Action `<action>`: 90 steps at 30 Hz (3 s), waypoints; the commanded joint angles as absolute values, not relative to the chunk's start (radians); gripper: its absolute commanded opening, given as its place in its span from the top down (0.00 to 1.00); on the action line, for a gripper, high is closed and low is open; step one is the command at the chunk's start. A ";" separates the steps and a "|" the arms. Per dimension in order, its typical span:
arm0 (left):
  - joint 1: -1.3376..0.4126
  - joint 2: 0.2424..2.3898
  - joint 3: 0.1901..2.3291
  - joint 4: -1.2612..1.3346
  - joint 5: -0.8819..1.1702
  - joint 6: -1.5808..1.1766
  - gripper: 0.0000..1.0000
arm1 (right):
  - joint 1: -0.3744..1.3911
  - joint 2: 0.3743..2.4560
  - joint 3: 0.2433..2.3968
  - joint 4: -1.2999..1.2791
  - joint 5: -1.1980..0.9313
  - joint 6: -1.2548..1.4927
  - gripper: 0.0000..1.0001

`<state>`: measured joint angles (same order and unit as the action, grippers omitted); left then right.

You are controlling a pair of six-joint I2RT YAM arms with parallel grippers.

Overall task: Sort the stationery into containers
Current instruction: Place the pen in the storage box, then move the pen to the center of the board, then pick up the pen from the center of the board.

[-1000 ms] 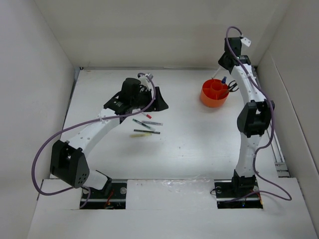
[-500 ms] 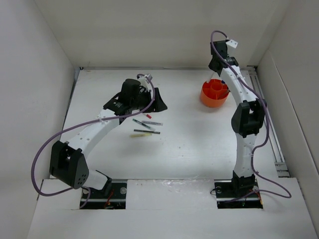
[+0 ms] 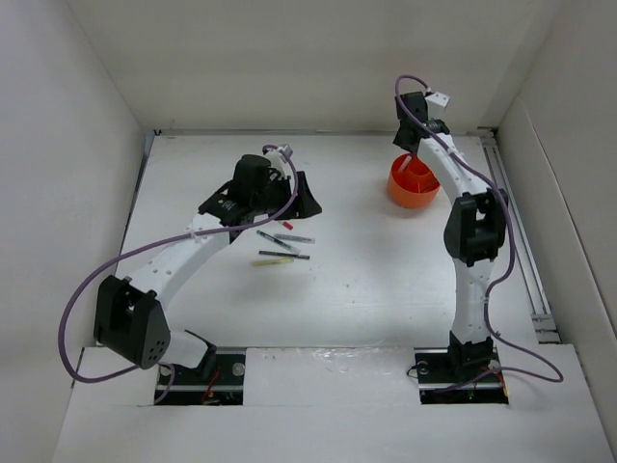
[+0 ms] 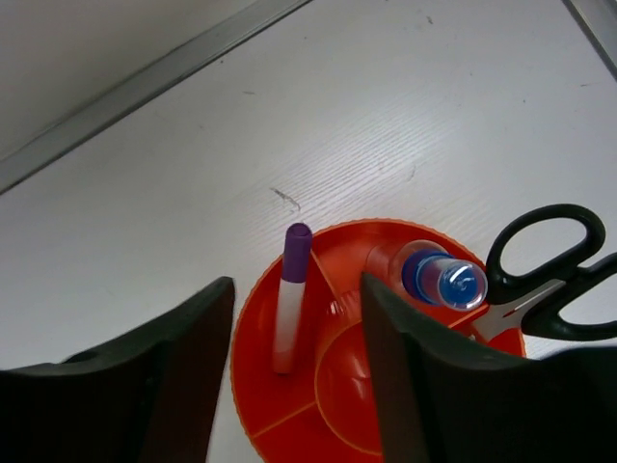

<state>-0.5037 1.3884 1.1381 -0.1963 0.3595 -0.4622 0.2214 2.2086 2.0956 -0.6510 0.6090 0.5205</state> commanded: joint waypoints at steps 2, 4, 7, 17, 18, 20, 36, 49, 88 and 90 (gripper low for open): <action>-0.505 1.322 1.144 -0.198 0.312 -0.469 0.34 | 0.249 2.086 2.128 -0.627 0.589 0.520 0.36; -0.505 1.310 1.175 -0.222 0.287 -0.469 0.34 | 0.271 2.073 2.146 -0.650 0.555 0.502 0.36; -0.505 1.281 1.213 -0.245 0.220 -0.482 0.37 | 0.308 2.036 2.142 -0.650 0.383 0.474 0.53; -0.505 1.108 1.347 -0.370 -0.034 -0.594 0.45 | 0.589 2.127 2.173 -0.627 -0.118 0.445 0.99; -0.505 1.089 1.371 -0.383 -0.044 -0.594 0.45 | 0.609 2.173 2.202 -0.638 -0.118 0.445 0.95; -0.505 1.077 1.394 -0.393 -0.044 -0.612 0.45 | 0.664 2.222 2.261 -0.666 -0.118 0.436 0.76; -0.505 0.966 1.486 -0.486 -0.074 -0.666 0.45 | 0.815 2.620 2.572 -0.758 0.101 0.426 0.24; -0.505 0.900 1.477 -0.517 -0.083 -0.666 0.45 | 0.824 2.649 2.453 -0.825 0.417 0.426 0.74; -0.505 1.000 1.152 -0.396 0.066 -0.617 0.45 | 0.422 2.507 2.295 -0.853 0.173 0.426 0.42; -0.505 1.000 1.152 -0.387 0.066 -0.617 0.45 | 0.431 2.507 2.295 -0.862 0.173 0.426 0.42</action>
